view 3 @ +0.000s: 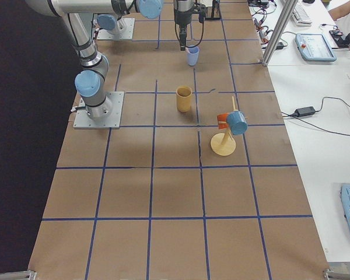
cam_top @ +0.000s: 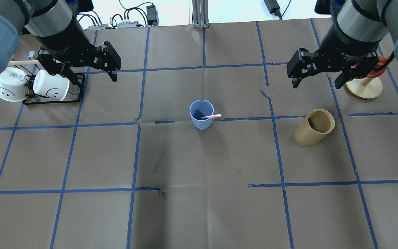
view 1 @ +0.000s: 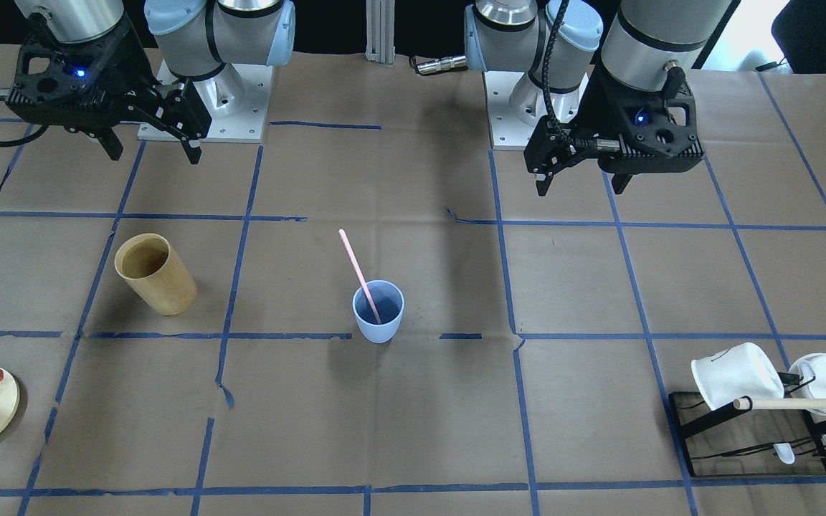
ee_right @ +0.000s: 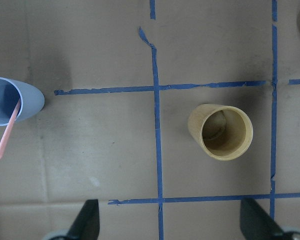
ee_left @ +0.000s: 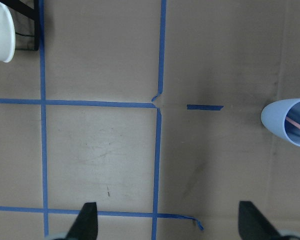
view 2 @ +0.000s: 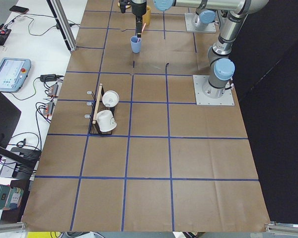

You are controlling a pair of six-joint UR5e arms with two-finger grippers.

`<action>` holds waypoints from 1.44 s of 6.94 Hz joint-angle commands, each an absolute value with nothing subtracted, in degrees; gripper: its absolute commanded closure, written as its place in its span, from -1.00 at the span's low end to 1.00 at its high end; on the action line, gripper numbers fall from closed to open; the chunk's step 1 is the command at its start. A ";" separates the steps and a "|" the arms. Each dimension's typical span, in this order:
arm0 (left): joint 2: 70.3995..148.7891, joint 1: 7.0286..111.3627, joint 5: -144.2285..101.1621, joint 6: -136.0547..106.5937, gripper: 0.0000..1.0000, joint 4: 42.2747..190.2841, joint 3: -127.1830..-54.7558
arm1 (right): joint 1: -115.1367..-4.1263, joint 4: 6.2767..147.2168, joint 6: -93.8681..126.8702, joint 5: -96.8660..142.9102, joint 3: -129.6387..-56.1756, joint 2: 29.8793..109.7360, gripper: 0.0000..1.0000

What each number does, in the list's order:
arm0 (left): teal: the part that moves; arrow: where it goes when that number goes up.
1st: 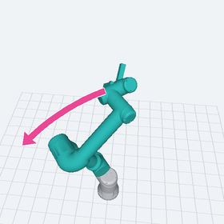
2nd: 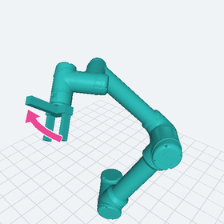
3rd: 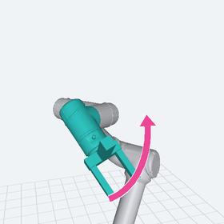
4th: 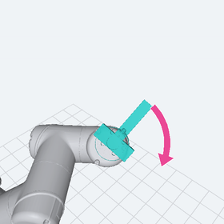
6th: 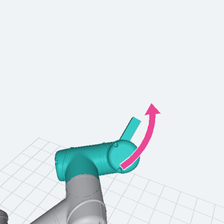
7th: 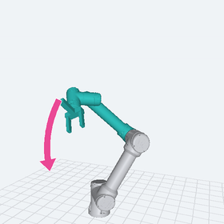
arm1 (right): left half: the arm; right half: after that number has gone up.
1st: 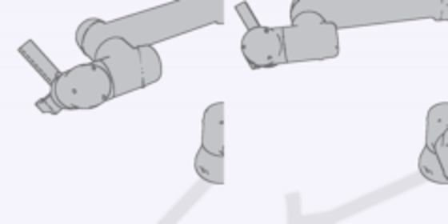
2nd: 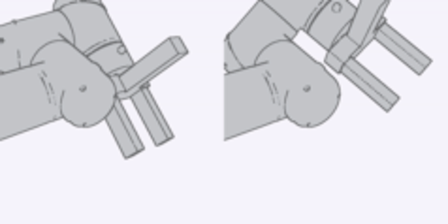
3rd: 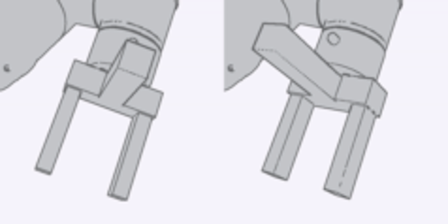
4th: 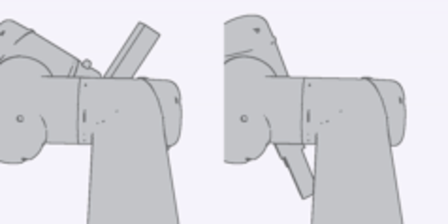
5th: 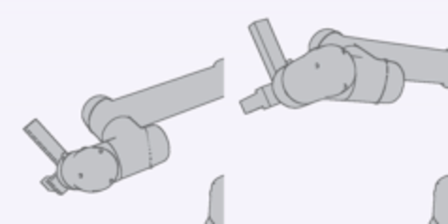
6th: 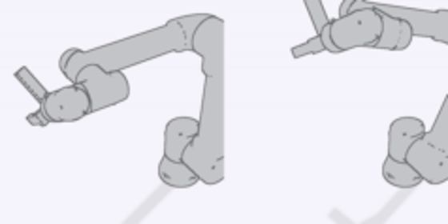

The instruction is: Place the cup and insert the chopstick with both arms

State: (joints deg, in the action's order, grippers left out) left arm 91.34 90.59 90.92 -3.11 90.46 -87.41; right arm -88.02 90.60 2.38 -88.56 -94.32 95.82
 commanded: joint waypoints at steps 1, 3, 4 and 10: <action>92.28 90.62 90.97 -3.77 -1.00 90.26 -87.36 | -88.15 90.26 3.43 -88.50 -94.75 95.80 -0.98; 91.67 90.62 90.97 -3.52 -1.00 90.35 -87.36 | -88.42 90.35 5.17 -88.33 -95.36 95.71 -0.98; 91.50 90.62 90.88 -3.43 -1.00 90.44 -87.36 | -88.59 90.35 6.06 -88.33 -95.54 95.71 -0.98; 92.01 90.44 90.97 -3.08 -1.00 90.44 -87.36 | -91.32 90.53 8.96 -88.33 -95.62 95.71 -0.98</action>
